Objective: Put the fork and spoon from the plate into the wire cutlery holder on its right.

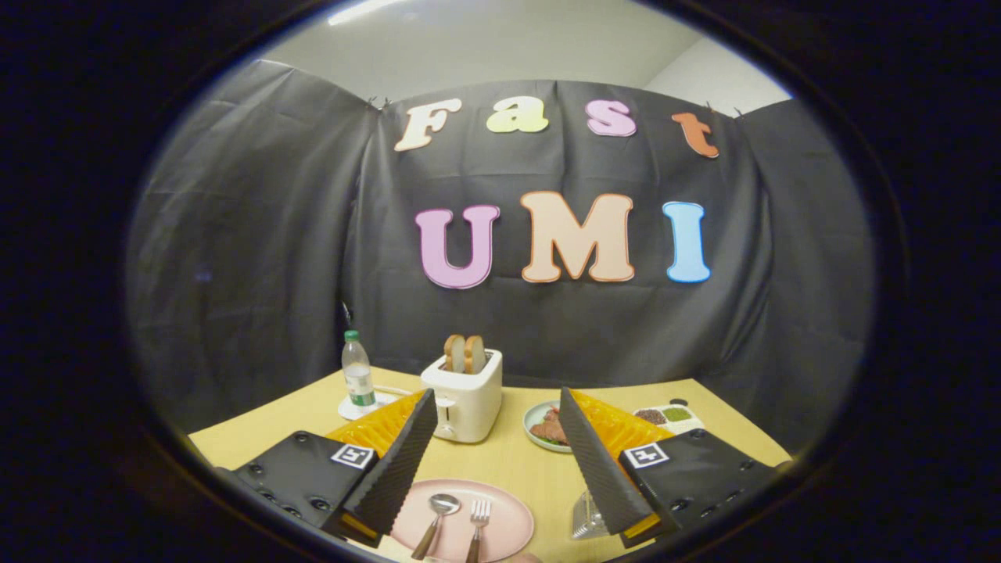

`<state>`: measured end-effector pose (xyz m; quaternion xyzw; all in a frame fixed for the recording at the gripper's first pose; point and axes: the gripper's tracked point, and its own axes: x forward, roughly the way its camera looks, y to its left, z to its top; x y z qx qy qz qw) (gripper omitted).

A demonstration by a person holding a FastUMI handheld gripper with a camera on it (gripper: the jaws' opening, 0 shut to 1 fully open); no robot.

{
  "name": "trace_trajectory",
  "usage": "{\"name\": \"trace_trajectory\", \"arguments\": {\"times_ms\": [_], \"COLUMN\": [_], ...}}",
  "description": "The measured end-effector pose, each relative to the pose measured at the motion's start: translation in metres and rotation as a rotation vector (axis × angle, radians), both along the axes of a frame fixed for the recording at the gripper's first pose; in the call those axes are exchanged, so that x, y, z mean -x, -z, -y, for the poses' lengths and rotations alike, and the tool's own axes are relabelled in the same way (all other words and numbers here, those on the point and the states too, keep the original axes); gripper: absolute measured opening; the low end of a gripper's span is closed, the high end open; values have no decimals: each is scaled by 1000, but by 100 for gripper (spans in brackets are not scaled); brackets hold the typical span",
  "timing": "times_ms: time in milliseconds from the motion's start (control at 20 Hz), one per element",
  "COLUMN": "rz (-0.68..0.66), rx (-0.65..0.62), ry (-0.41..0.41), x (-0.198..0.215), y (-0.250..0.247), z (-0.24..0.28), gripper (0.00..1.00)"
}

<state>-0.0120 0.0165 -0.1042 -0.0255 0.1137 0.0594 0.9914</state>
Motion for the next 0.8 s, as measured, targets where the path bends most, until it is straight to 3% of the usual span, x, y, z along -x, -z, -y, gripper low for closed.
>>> {"name": "trace_trajectory", "arguments": {"times_ms": [800], "rz": [-342], "rx": [75], "ry": [-47], "x": [33], "y": [147], "z": [3], "gripper": [100]}}
